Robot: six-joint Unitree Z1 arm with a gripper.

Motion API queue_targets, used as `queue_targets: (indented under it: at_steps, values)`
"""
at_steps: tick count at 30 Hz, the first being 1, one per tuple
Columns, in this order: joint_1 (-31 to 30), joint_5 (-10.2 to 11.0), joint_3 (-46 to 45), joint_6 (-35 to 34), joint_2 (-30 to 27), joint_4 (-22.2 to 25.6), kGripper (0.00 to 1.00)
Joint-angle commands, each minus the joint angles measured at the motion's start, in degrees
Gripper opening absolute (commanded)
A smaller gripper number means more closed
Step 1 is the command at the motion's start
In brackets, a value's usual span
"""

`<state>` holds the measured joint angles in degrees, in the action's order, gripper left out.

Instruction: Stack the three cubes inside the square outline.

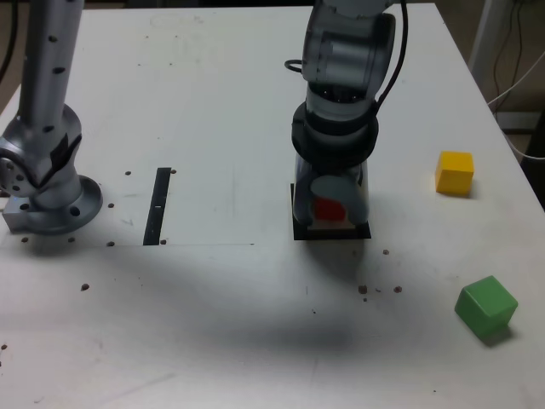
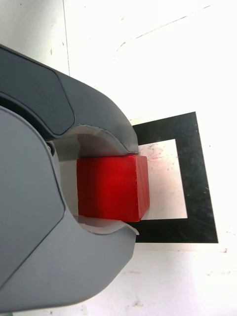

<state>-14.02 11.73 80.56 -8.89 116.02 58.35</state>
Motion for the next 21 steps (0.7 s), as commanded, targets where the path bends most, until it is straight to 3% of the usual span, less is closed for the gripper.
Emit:
queue_targets:
  at_steps: [1,8,11,17,21]
  values:
    - [0.2,0.1,-0.2,0.2,0.3,-0.1,0.38]
    - [0.7,0.6,-0.4,0.9,1.1,-0.2,0.41]
    - [1.0,0.4,-0.4,1.8,1.4,-0.1,0.52]
    - [1.0,0.2,0.1,2.3,1.1,1.0,0.84]
    - [1.0,1.0,1.1,2.3,0.8,3.6,0.96]
